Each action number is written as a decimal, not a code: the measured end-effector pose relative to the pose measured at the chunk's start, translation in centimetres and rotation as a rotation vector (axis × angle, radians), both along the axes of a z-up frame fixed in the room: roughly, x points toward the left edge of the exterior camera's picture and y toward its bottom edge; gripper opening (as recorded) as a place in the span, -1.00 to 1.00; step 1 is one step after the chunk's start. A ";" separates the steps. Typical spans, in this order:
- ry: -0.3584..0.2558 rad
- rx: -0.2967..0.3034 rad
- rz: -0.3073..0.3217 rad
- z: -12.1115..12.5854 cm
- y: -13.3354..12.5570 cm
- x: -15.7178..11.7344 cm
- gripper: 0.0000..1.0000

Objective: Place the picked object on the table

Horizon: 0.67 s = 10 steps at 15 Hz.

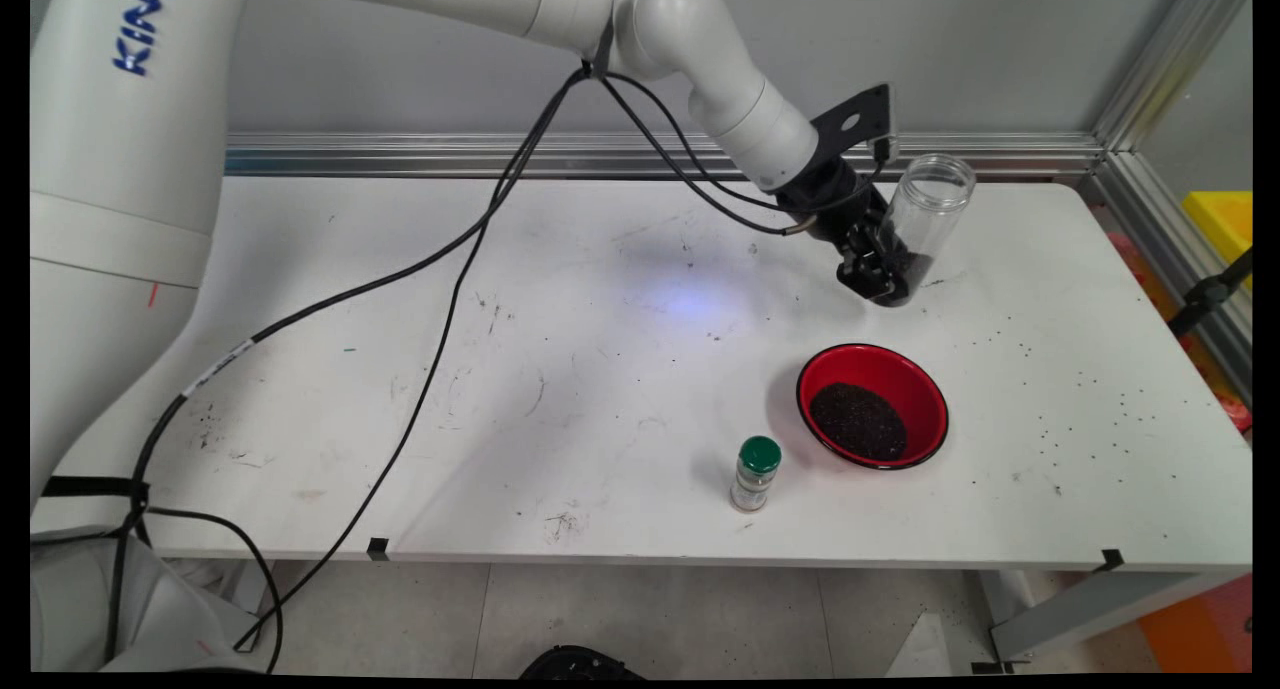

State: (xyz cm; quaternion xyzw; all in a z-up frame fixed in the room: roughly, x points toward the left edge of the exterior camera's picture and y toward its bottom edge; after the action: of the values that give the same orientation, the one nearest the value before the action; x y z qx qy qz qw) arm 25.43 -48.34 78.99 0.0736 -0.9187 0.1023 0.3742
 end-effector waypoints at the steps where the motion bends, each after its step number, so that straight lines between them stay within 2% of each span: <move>1: 0.004 0.009 0.009 -0.3 -0.1 0.0 -1.00; 10: 0.033 0.105 0.079 -4.2 -0.6 1.1 -1.00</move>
State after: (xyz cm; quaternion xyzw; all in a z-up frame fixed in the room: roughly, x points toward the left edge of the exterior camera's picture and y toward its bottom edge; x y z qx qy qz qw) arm 26.51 -48.95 74.83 0.1312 -0.9130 0.0673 0.3804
